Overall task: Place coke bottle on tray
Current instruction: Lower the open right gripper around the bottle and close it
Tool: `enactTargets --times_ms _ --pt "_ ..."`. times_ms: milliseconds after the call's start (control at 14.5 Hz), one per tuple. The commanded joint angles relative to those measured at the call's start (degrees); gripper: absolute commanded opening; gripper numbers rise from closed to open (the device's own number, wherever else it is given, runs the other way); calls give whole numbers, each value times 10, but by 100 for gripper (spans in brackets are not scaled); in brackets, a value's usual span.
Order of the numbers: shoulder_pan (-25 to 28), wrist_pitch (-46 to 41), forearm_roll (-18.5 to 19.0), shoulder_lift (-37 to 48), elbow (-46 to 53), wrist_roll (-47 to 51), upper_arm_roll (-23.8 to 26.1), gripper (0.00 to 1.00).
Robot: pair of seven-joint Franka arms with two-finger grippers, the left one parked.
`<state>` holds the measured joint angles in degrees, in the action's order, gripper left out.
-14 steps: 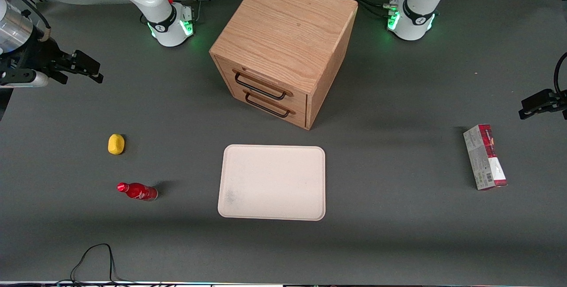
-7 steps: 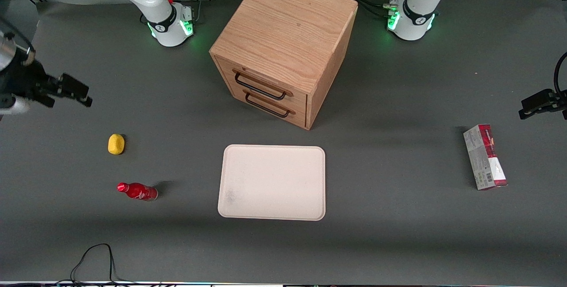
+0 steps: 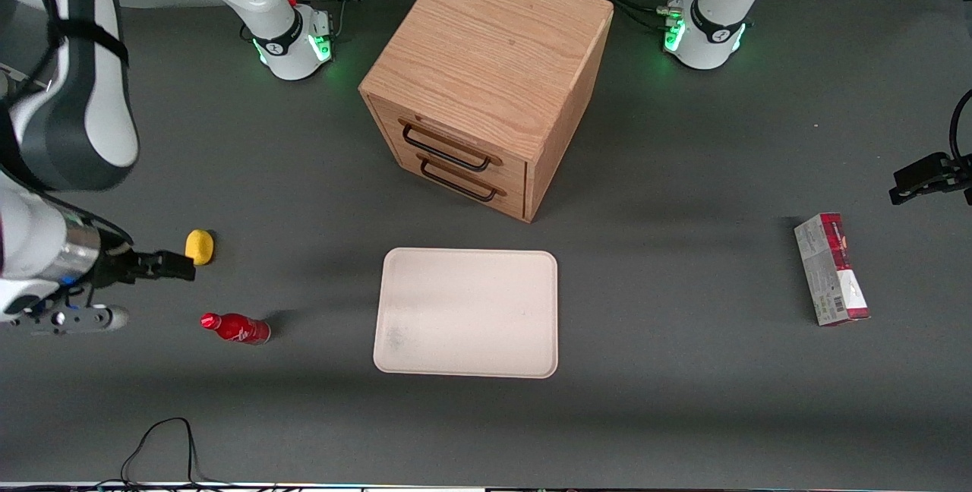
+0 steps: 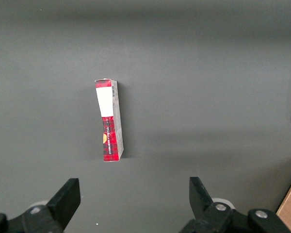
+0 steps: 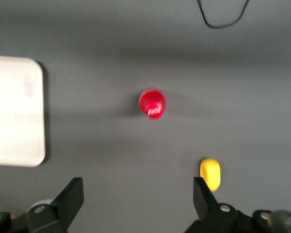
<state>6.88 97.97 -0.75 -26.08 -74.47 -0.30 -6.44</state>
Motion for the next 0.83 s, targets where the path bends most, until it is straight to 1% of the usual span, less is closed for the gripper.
enactTargets --times_ms 0,552,690,759 --pt "-2 37 1 -14 -7 -15 -2 100" --pt "-4 157 1 -33 -88 -30 -3 100" --pt "-7 182 -5 -46 -89 -33 -3 100" --pt "-8 195 -14 -55 -89 -54 -4 100"
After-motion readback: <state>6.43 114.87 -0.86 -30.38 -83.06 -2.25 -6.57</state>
